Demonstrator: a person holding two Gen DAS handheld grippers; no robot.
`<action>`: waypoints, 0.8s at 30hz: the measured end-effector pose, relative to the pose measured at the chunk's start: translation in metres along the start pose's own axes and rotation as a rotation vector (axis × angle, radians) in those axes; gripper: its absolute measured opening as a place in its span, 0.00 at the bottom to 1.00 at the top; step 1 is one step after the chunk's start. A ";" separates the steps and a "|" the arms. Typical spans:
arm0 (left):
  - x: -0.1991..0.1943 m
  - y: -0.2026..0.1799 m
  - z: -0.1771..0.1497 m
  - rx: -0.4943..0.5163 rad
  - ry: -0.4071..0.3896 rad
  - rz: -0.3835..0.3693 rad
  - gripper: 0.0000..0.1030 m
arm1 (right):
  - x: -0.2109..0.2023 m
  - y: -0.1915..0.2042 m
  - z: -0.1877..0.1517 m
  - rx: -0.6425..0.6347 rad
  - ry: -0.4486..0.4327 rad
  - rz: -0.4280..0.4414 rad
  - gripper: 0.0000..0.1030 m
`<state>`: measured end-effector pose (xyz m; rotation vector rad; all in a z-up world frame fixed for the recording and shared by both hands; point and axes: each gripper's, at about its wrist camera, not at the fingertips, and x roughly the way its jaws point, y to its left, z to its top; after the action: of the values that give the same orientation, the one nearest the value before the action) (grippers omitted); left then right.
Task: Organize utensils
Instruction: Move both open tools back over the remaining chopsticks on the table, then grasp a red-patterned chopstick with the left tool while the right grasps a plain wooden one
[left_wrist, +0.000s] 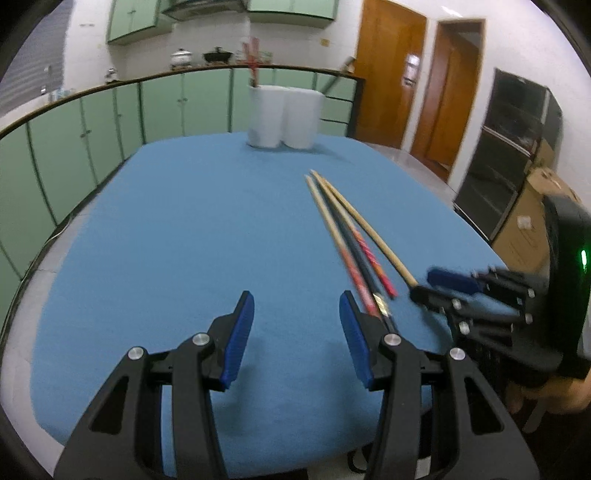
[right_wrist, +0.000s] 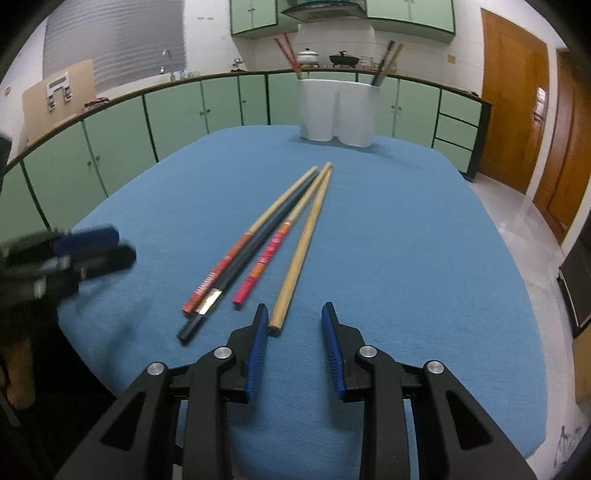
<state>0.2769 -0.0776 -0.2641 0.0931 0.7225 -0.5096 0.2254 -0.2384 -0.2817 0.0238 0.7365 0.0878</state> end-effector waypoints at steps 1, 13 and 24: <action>0.002 -0.005 -0.003 0.013 0.008 -0.009 0.46 | -0.001 -0.002 -0.001 0.004 0.001 -0.003 0.28; 0.027 -0.038 -0.011 0.072 0.061 -0.004 0.46 | 0.000 -0.015 -0.001 0.023 -0.008 -0.003 0.30; 0.035 -0.037 -0.005 0.000 0.013 0.076 0.19 | 0.001 -0.015 -0.002 0.030 -0.026 -0.020 0.30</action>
<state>0.2781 -0.1229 -0.2876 0.1232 0.7286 -0.4364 0.2264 -0.2537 -0.2846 0.0459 0.7120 0.0571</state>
